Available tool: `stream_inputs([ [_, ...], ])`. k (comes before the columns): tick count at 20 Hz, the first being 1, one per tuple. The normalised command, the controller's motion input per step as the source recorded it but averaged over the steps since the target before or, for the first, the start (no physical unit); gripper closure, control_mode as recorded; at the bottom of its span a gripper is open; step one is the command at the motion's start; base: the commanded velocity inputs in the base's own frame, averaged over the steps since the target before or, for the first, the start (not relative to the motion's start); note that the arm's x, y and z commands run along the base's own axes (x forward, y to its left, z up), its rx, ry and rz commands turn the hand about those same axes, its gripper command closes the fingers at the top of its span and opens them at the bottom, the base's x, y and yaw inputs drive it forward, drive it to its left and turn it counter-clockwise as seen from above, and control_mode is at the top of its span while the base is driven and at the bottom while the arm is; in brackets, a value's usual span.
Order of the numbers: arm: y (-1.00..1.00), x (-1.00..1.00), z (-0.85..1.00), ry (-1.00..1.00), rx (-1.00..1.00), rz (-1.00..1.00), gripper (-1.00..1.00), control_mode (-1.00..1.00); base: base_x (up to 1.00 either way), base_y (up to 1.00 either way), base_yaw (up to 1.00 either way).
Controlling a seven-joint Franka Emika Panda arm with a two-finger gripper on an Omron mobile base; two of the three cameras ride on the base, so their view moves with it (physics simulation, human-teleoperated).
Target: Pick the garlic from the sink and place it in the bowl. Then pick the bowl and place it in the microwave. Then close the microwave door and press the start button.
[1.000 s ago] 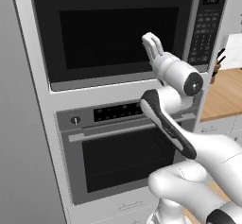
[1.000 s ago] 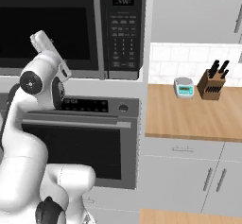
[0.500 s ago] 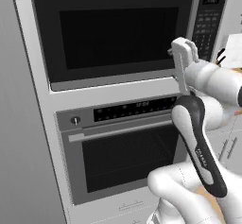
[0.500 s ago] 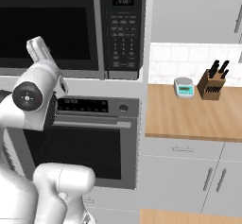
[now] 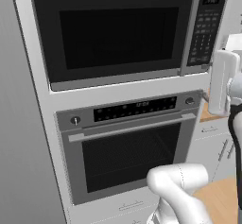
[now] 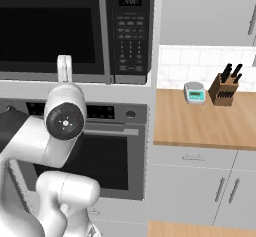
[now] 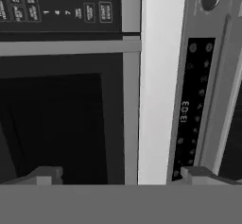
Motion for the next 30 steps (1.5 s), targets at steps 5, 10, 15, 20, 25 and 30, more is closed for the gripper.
stream_inputs([
  [5,-0.25,-0.05,-0.22,0.14,0.18,0.17,-1.0,-1.0,0.0,0.0,0.0],
  [10,-0.27,0.33,-0.15,0.03,0.11,0.14,-1.0,-1.0,0.0,0.0,0.0],
  [15,-0.41,0.22,-0.14,0.03,0.08,0.05,-1.0,-1.0,0.0,0.0,0.0],
  [20,-0.35,0.44,-0.18,0.05,0.08,0.06,-1.0,-1.0,0.0,0.0,0.0],
  [25,-0.08,0.47,0.0,0.0,0.04,0.03,-1.0,-1.0,0.0,0.0,0.0],
  [30,0.0,0.47,0.0,0.0,0.03,0.0,-1.0,-1.0,0.0,0.0,0.0],
])
